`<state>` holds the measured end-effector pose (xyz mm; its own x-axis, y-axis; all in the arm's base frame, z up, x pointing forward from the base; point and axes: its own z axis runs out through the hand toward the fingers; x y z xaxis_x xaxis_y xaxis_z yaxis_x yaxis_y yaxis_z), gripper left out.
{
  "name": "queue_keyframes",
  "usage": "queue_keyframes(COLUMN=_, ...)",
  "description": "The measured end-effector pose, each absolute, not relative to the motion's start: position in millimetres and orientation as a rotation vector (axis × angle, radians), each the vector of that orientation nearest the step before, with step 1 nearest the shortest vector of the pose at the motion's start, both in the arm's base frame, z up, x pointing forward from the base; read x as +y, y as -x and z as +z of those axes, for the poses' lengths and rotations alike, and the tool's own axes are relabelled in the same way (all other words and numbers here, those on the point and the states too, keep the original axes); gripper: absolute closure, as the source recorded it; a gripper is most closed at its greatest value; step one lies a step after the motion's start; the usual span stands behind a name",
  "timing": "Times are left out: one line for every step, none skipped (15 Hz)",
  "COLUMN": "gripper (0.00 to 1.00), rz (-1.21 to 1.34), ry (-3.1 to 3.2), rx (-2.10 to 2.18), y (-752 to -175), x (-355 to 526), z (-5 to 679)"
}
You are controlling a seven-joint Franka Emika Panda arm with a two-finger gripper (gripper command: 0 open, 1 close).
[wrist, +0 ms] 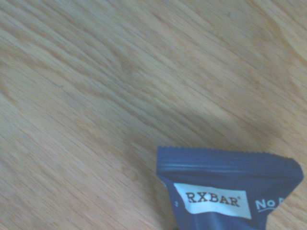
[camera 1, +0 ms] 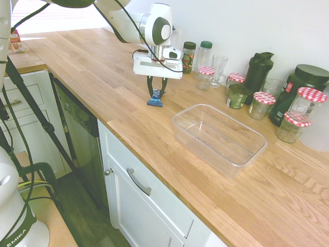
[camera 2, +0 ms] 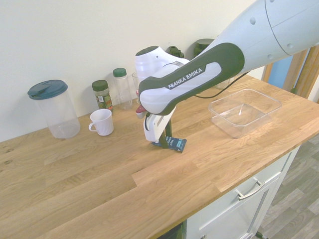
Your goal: Put the protein bar into the container
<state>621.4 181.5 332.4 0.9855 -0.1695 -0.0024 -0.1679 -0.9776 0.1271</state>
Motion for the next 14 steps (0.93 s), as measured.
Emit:
queue_keyframes(gripper=1.0, rz=-0.02, ry=-3.004, rx=-0.256, y=-621.3, x=181.8, z=332.4)
queue_keyframes(gripper=1.0, rz=-0.019, ry=-3.002, rx=-0.255, y=-621.2, x=182.4, z=332.4)
queue_keyframes(gripper=1.0, rz=-0.018, ry=-3.001, rx=-0.255, y=-621.0, x=182.9, z=332.3)
queue_keyframes(gripper=1.0, rz=-0.017, ry=-2.999, rx=-0.256, y=-621.0, x=183.1, z=332.3)
queue_keyframes(gripper=1.0, rz=-0.015, ry=-2.997, rx=-0.26, y=-620.8, x=183.5, z=332.5)
queue_keyframes(gripper=1.0, rz=-0.013, ry=-2.995, rx=-0.265, y=-620.8, x=183.4, z=332.8)
queue_keyframes(gripper=1.0, rz=-0.012, ry=-2.995, rx=-0.268, y=-620.7, x=182.7, z=333.3)
queue_keyframes(gripper=1.0, rz=-0.01, ry=-2.995, rx=-0.268, y=-620.0, x=182.6, z=334.0)
queue_keyframes(gripper=1.0, rz=-0.009, ry=-2.994, rx=-0.268, y=-618.6, x=182.5, z=335.6)
queue_keyframes(gripper=1.0, rz=-0.002, ry=-2.996, rx=-0.267, y=-615.8, x=183.0, z=340.2)
queue_keyframes(gripper=1.0, rz=0.013, ry=-3.0, rx=-0.263, y=-611.7, x=185.1, z=349.3)
queue_keyframes(gripper=1.0, rz=0.032, ry=-3.002, rx=-0.26, y=-605.3, x=187.2, z=360.3)
queue_keyframes(gripper=1.0, rz=0.053, ry=-3.005, rx=-0.259, y=-597.7, x=189.3, z=373.5)
queue_keyframes(gripper=1.0, rz=0.071, ry=-3.007, rx=-0.258, y=-590.9, x=190.5, z=386.6)
